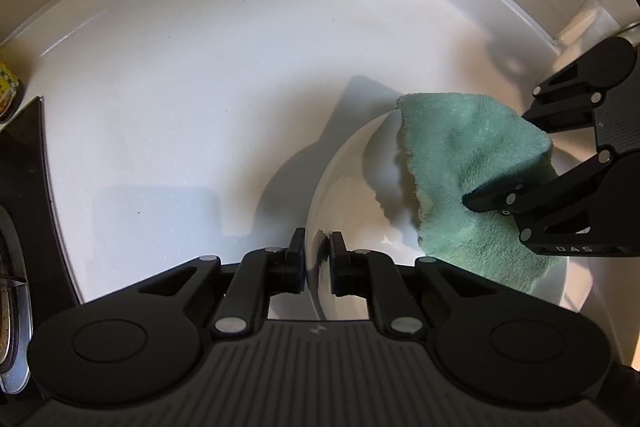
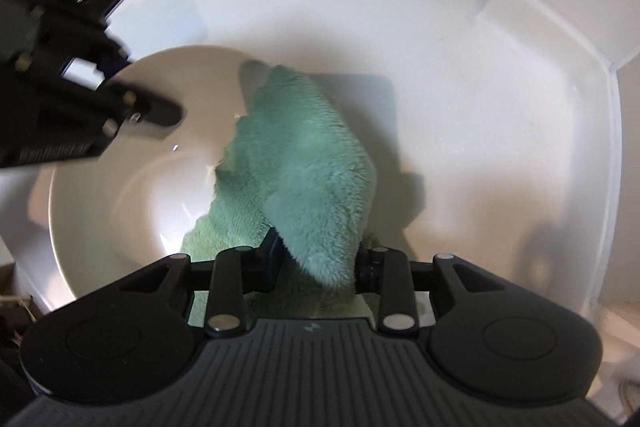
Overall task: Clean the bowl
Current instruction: 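Wipe the towel around the bowl interior again with the right gripper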
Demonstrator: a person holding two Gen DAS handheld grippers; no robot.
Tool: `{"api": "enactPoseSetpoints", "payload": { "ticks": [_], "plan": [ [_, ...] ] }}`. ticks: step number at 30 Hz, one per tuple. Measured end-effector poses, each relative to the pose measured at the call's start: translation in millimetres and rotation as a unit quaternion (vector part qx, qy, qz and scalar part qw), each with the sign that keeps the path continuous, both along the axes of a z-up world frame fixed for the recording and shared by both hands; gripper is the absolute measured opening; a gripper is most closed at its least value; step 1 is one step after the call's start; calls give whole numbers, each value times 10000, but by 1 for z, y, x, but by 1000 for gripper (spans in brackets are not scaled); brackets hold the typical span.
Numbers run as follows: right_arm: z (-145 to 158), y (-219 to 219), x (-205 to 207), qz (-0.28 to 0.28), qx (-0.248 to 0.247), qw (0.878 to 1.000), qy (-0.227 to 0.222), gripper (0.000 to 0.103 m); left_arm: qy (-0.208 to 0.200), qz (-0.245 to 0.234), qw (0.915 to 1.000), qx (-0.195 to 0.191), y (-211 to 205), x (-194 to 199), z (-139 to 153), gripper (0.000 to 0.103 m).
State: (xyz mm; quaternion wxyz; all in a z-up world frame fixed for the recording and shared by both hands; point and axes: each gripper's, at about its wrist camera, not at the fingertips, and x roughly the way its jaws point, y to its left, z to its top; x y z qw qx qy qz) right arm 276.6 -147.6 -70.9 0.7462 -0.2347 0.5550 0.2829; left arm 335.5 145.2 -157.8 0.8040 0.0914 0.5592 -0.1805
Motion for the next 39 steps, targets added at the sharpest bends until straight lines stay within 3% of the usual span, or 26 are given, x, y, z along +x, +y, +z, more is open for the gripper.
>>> {"api": "enactPoseSetpoints", "payload": {
  "ticks": [4,8,14,16,18,20,22,24,28,32,39],
  "plan": [
    [-3,2,2,454,-11,9989,113,25,6,-143,9999,17,0,3,7,11],
    [-21,35,17,1193,-131,9926,165,24,86,-293,9995,-26,-1,14,10,11],
    [-20,56,28,2470,-263,9687,19,24,200,-481,9982,292,-8,23,4,10],
    [-21,65,35,2660,-338,9634,-16,25,172,-454,9981,371,-8,22,2,9],
    [-23,71,42,2449,-348,9689,-77,25,166,-319,9988,345,-6,20,1,8],
    [-25,71,49,1750,-188,9844,-43,25,133,-151,9992,357,-6,17,1,9],
    [-27,58,50,619,66,9980,106,25,46,23,9994,354,-8,14,0,9],
    [-29,48,41,-63,141,9998,101,25,0,128,9994,308,-7,12,-1,9],
    [-30,24,10,-682,278,9972,160,25,-45,195,9996,188,-7,10,-3,9],
    [-28,17,-1,-417,282,9983,278,24,-64,102,9997,199,2,2,14,9],
    [-30,31,13,1051,25,9943,181,23,-16,-147,9999,87,13,1,19,9]
  ]
}}
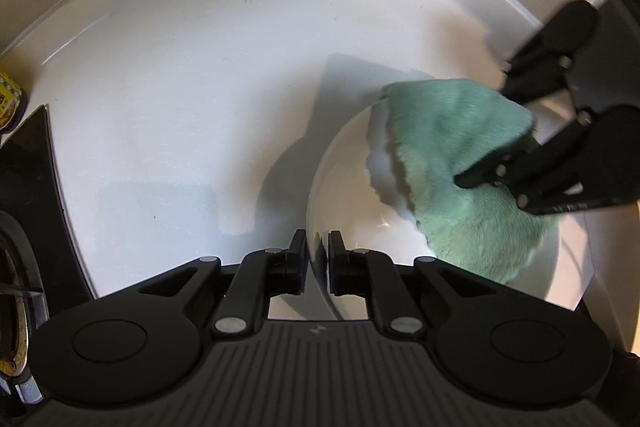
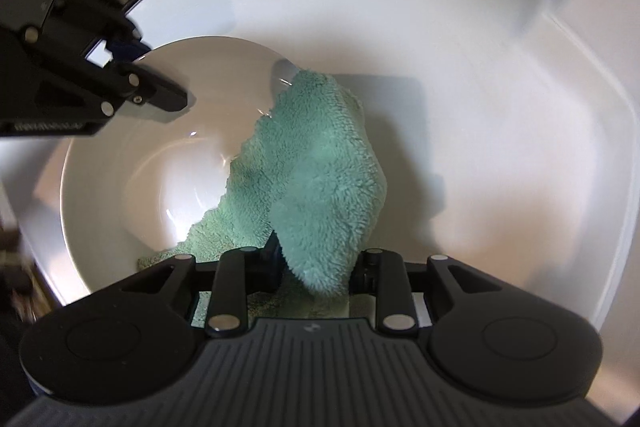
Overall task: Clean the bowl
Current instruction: 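Wipe the towel around the bowl interior again with the right gripper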
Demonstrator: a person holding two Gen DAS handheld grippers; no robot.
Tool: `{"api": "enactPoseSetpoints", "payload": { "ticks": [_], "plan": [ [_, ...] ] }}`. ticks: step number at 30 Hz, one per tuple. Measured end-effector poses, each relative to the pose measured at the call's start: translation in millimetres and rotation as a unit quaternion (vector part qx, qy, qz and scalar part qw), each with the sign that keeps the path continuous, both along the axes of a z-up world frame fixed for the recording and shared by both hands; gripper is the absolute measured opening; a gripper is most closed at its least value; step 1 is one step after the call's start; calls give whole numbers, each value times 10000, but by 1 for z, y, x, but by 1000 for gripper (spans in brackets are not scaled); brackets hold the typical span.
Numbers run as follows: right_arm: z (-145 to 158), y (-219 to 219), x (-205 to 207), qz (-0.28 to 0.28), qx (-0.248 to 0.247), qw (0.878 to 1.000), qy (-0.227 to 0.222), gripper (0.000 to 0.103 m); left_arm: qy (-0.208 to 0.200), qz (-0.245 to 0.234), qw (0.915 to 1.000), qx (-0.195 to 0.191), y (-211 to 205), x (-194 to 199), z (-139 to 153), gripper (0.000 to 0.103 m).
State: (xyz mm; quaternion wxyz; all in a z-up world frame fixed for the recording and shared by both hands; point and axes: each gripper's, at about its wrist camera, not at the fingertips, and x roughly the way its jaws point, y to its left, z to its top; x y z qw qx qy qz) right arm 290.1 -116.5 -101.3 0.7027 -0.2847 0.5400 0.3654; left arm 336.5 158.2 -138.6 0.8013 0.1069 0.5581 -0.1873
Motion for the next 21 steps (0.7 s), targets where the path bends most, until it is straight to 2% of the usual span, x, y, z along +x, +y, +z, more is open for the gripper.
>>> {"api": "enactPoseSetpoints", "payload": {
  "ticks": [5,8,11,14,16,18,21],
  "plan": [
    [-1,20,7,1302,-168,9912,-173,23,125,-129,9994,283,-16,-3,31,10],
    [-3,29,10,1559,-189,9874,-180,24,132,-170,9988,439,-20,-6,36,11],
    [-5,36,14,1414,-195,9895,-246,25,76,-141,9987,492,-22,-10,39,12],
    [-8,39,17,927,-93,9955,-182,26,22,24,9989,467,-22,-15,41,11],
    [-11,35,22,250,25,9997,-71,25,-35,134,9989,446,-23,-19,43,11],
    [-13,26,22,-480,131,9988,9,26,-82,201,9990,395,-24,-23,44,11],
    [-15,16,1,-1047,100,9944,-61,26,-142,282,9991,276,-25,-28,46,11]
  ]
}}
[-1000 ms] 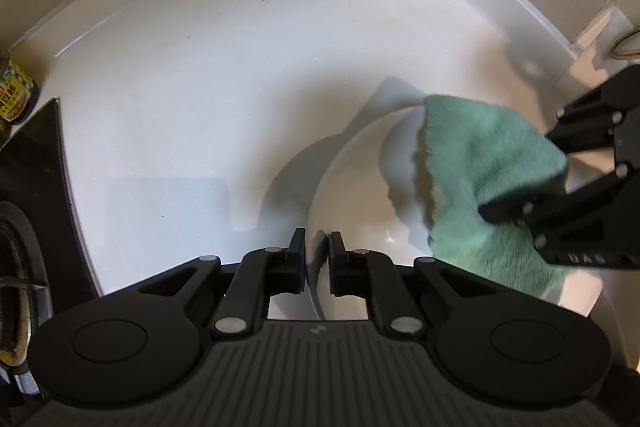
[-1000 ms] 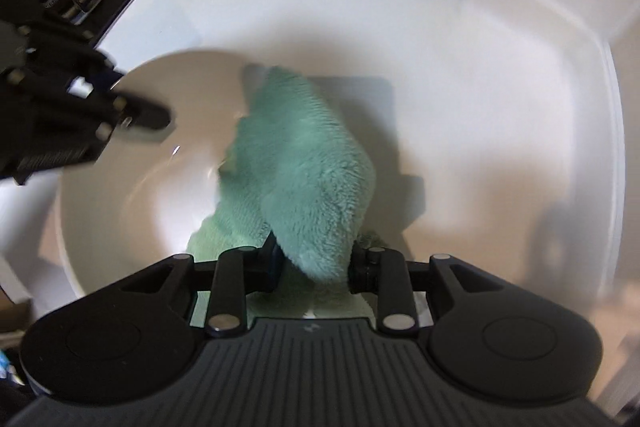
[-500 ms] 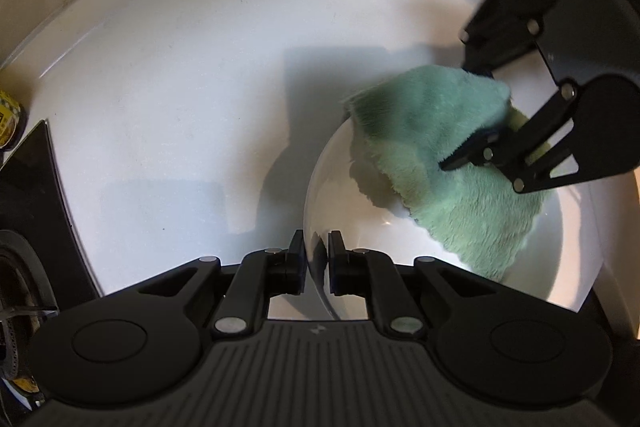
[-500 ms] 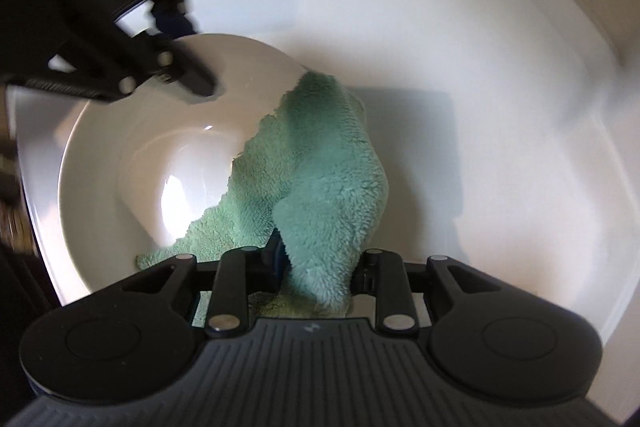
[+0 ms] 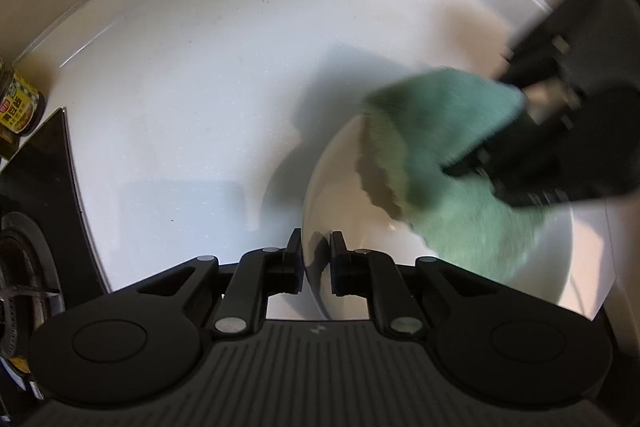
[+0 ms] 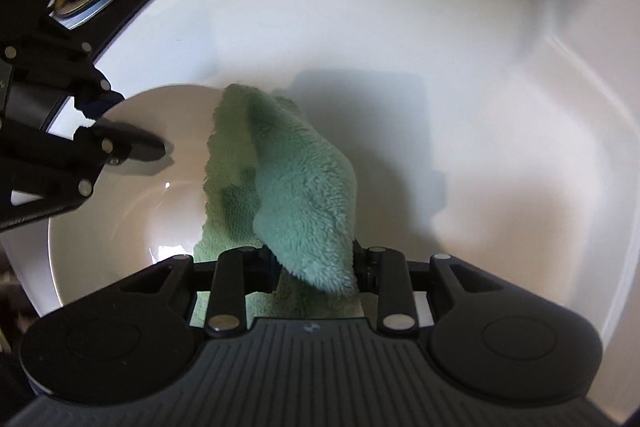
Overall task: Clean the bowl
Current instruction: 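Wipe the towel around the bowl interior again with the right gripper, then lift the green towel out of the bowl with the right gripper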
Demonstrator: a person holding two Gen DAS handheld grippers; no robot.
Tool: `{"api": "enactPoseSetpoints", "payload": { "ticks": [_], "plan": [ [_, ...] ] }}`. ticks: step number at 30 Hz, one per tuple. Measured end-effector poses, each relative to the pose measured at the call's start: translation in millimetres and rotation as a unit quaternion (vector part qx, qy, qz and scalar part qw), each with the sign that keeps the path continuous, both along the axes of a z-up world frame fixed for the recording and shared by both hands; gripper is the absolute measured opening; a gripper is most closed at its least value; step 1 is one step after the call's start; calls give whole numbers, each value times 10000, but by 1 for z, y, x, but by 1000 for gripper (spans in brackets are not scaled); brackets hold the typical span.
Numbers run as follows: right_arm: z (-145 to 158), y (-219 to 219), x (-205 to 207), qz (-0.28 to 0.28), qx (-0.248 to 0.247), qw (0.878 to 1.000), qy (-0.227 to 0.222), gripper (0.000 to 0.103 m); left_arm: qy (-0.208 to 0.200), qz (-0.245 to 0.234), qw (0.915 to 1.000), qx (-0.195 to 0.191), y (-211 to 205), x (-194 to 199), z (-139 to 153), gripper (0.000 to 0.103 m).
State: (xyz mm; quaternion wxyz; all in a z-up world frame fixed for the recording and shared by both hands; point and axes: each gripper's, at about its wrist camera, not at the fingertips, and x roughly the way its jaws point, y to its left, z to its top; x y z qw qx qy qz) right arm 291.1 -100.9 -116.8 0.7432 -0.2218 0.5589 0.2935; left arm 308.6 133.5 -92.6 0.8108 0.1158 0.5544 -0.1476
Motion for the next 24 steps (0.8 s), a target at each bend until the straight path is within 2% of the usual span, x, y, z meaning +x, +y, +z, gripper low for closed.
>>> {"api": "enactPoseSetpoints", "payload": {
  "ticks": [5,11,17,21,24],
  "plan": [
    [6,-12,-28,-248,-7,9996,129,26,-47,-30,9998,-169,-1,-10,4,12],
    [21,-30,-21,-406,241,9985,270,26,109,-56,9991,-396,5,-24,6,11],
    [39,-33,-33,-359,377,9984,-214,25,57,161,9966,-803,17,-43,17,11],
    [50,-32,-42,-315,371,9967,-646,25,-27,218,9958,-885,19,-55,27,11],
    [65,-32,-46,-219,554,9948,-831,24,-35,257,9951,-958,21,-58,28,11]
  ]
}}
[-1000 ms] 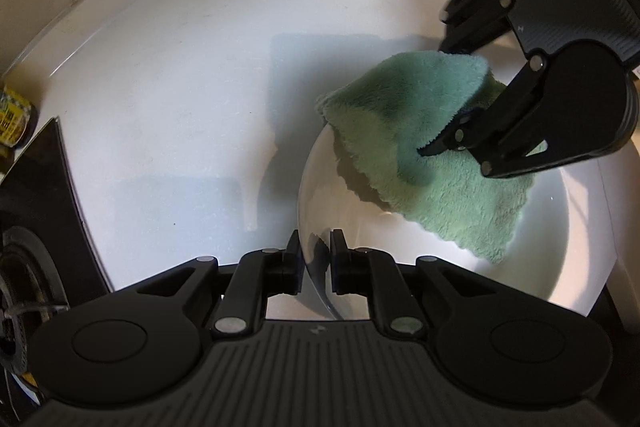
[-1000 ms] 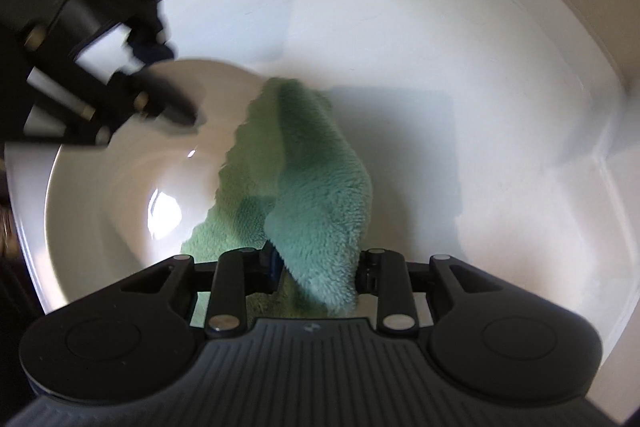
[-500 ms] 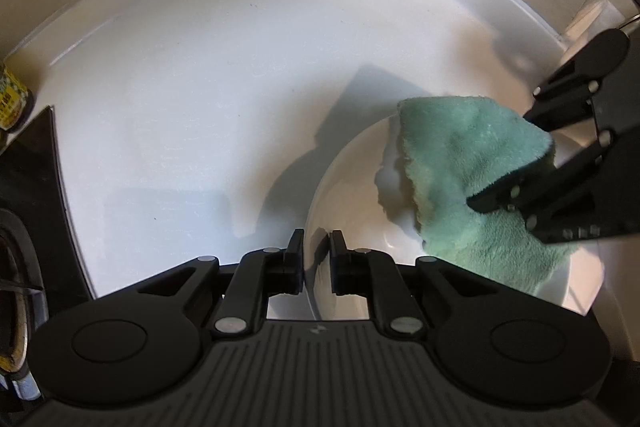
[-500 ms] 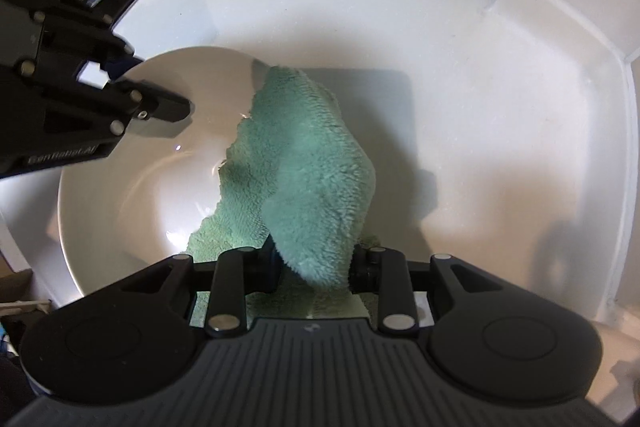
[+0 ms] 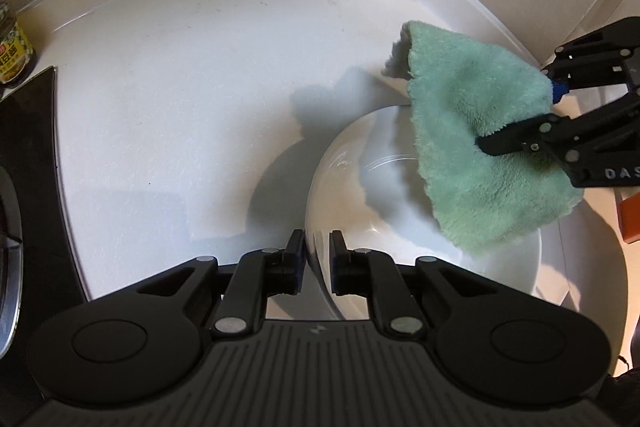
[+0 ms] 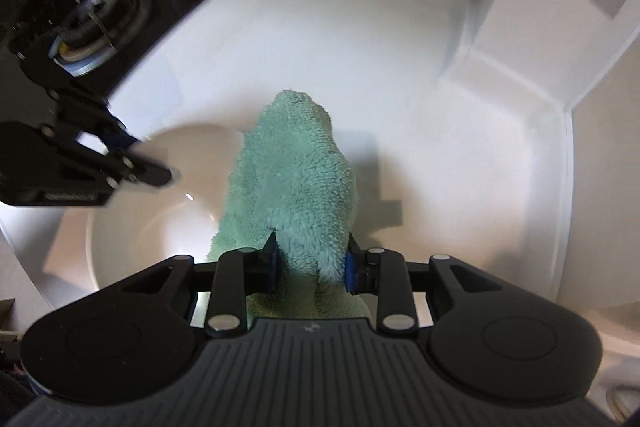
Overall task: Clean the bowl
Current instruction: 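Lift the green towel out of the bowl with the right gripper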
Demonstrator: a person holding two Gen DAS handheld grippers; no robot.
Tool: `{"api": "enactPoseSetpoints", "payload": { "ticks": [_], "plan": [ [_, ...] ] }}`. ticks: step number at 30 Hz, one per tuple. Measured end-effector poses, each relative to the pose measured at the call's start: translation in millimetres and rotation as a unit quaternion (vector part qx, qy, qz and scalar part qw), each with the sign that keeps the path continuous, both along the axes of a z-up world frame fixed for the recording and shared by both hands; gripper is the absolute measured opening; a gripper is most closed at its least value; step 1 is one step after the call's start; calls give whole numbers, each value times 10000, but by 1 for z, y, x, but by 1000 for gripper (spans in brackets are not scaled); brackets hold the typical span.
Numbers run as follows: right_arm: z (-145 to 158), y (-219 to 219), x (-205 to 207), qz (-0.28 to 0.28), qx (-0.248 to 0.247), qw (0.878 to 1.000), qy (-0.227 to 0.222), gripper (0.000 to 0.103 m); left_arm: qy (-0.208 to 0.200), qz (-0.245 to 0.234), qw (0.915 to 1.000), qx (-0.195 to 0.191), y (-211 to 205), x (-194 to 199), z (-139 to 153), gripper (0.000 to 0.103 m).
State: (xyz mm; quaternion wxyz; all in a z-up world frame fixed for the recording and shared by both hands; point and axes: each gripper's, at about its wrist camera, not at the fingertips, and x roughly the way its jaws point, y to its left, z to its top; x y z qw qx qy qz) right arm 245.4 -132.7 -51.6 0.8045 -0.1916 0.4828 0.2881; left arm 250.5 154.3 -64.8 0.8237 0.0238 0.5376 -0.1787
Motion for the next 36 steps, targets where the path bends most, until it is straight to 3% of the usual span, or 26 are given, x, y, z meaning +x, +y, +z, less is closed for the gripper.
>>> {"api": "enactPoseSetpoints", "payload": {
  "ticks": [3,7,10,13,17,19,23,25,28,29,32,34,36],
  "plan": [
    [5,7,-10,182,22,9994,-295,14,1,-34,10000,20,0,4,1,11],
    [4,21,-20,556,75,9979,-322,12,-18,-64,10000,10,12,9,-1,11],
    [-7,29,-20,827,84,9965,-37,12,-20,-79,10000,-27,14,8,1,11],
    [-26,45,-13,1199,211,9904,654,11,-3,-104,9999,-60,15,6,3,12],
    [-45,63,-7,1209,-420,9917,158,11,22,-174,9998,8,14,3,8,12],
    [-53,68,0,1157,-391,9924,112,11,15,-216,9997,79,16,2,7,12],
    [-60,74,3,1308,35,9903,467,11,-45,-218,9995,221,15,-7,15,10],
    [-63,78,-1,1621,206,9816,991,11,-41,-166,9996,210,18,-10,16,10],
    [-63,84,-10,2146,-299,9679,1272,11,-3,-187,9996,194,19,-9,15,10],
    [-62,87,-11,2248,-584,9652,1203,10,3,-210,9995,219,17,-7,14,10],
    [-59,94,-11,2306,-1513,9605,366,10,-10,-265,9993,263,14,0,11,10],
    [-60,97,-6,2204,-1268,9671,86,10,-31,-248,9992,312,15,2,10,10],
    [-62,98,-5,2162,-769,9732,132,11,-43,-208,9991,364,17,2,11,9]
  ]
}}
